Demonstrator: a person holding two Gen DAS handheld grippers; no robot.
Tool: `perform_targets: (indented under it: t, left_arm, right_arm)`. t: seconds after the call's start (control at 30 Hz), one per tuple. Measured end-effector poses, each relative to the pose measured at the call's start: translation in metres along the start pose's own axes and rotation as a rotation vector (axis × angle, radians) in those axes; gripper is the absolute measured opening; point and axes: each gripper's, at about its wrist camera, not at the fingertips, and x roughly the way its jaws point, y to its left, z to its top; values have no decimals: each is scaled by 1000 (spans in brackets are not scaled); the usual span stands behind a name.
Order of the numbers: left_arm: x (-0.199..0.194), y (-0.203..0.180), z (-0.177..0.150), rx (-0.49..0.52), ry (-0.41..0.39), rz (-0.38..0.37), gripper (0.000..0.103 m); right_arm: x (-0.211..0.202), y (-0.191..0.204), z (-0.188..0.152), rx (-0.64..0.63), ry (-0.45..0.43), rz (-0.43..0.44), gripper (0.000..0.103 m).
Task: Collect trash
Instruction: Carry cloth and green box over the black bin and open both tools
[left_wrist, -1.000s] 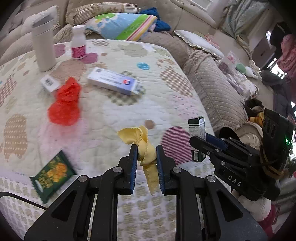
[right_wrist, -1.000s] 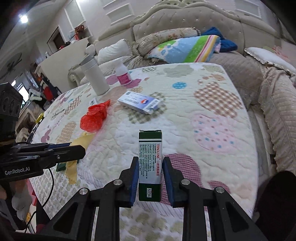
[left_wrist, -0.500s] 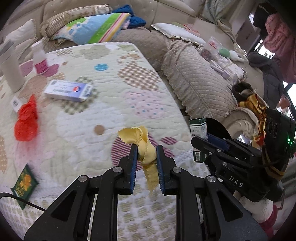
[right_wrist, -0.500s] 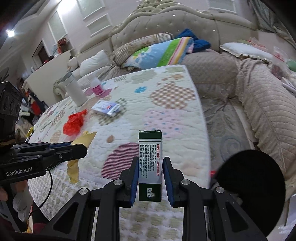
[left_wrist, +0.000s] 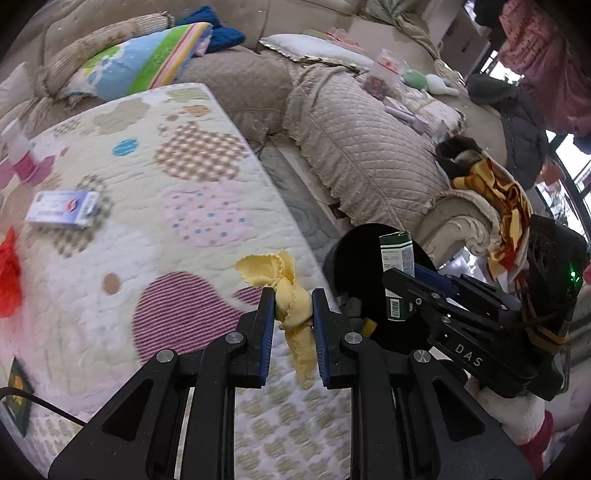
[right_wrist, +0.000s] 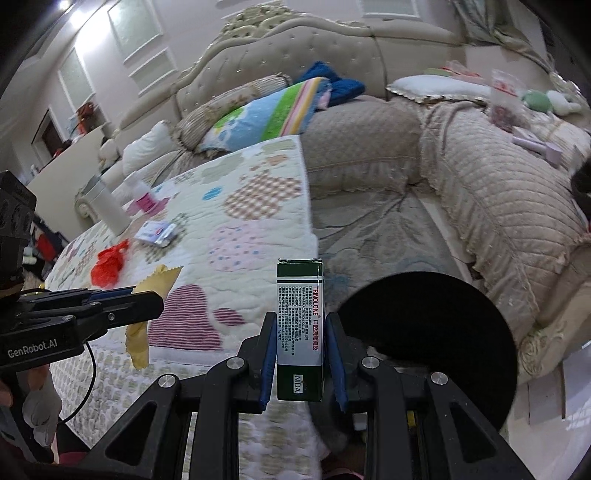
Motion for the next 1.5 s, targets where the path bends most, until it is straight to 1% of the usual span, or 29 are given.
perform_targets:
  t: [0.33, 0.63, 1.1, 1.5]
  left_arm:
    - [30, -38, 12, 53, 29, -36, 17]
    - [55, -56, 16, 67, 64, -89, 17]
    - [75, -66, 16, 77, 90, -97, 17]
    - [80, -65, 15, 67, 92, -112, 17]
  right_arm:
    - [-8, -43, -7, 77, 2, -56, 25]
    - [-4, -71, -16, 137, 19, -79, 25]
    - [4, -84, -22, 168, 40, -88, 25]
    - [6, -87, -21, 180, 44, -91, 25]
